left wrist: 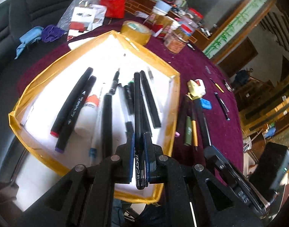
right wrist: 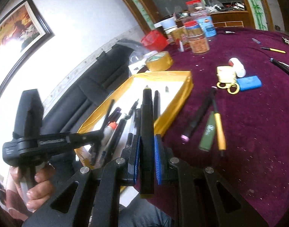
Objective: Organize rigid objects
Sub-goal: 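Carry the marker and a black pen to the white tray and open both tools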
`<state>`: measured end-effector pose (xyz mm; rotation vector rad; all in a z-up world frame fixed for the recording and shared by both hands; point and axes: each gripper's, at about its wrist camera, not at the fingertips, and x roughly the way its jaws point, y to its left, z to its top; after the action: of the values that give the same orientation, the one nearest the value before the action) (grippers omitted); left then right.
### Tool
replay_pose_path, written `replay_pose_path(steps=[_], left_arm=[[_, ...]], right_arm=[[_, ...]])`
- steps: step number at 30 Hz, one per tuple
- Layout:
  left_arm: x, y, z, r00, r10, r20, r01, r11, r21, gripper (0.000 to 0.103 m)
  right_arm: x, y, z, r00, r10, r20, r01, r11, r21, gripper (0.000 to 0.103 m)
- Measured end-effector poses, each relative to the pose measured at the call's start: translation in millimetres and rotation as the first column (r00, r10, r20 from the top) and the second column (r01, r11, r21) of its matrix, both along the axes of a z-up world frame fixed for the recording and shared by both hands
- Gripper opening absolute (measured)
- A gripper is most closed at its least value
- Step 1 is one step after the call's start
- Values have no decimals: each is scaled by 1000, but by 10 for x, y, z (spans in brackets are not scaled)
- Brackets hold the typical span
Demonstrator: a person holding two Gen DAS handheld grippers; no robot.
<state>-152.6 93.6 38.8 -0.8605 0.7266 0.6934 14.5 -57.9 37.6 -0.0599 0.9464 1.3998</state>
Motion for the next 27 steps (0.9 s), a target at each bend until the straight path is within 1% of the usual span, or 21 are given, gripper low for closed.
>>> replay_pose_path(steps=[2,5,10,15,19,21,27], left_arm=[[42,43,-59,1000,12,-27,-12,1000,-1,7],[104,72,-182,999,11,-53,-13,999,-33,7],[108,123,-324,999,2,-52,-6,996,-83,7],[106,188,-368,998,0,-58,-6,994,-107,7],[114,187,-371,997,-7,-74,-1,995,-100,7],[113,202,-400,997,-10,-81,1,994,-114,7],[90,215,-447,996,-8,-83,-3,992,-127,7]], right_arm=[[-30,90,-5,1000,10,7,-10,1000,-11,13],[-44,196,-15,1000,23,15,-23,999,-32,13],[-23,437,-10,999,35,37,-33,998,-61,13],[64,757,-50,998,27,53,-22,994,-103,13],[176,1044,-107,997,1,78,11,988,-151,13],[224,1163,-143,997,-8,81,22,985,-173,13],[237,1524,-241,992,22,122,9,969,-245,13]])
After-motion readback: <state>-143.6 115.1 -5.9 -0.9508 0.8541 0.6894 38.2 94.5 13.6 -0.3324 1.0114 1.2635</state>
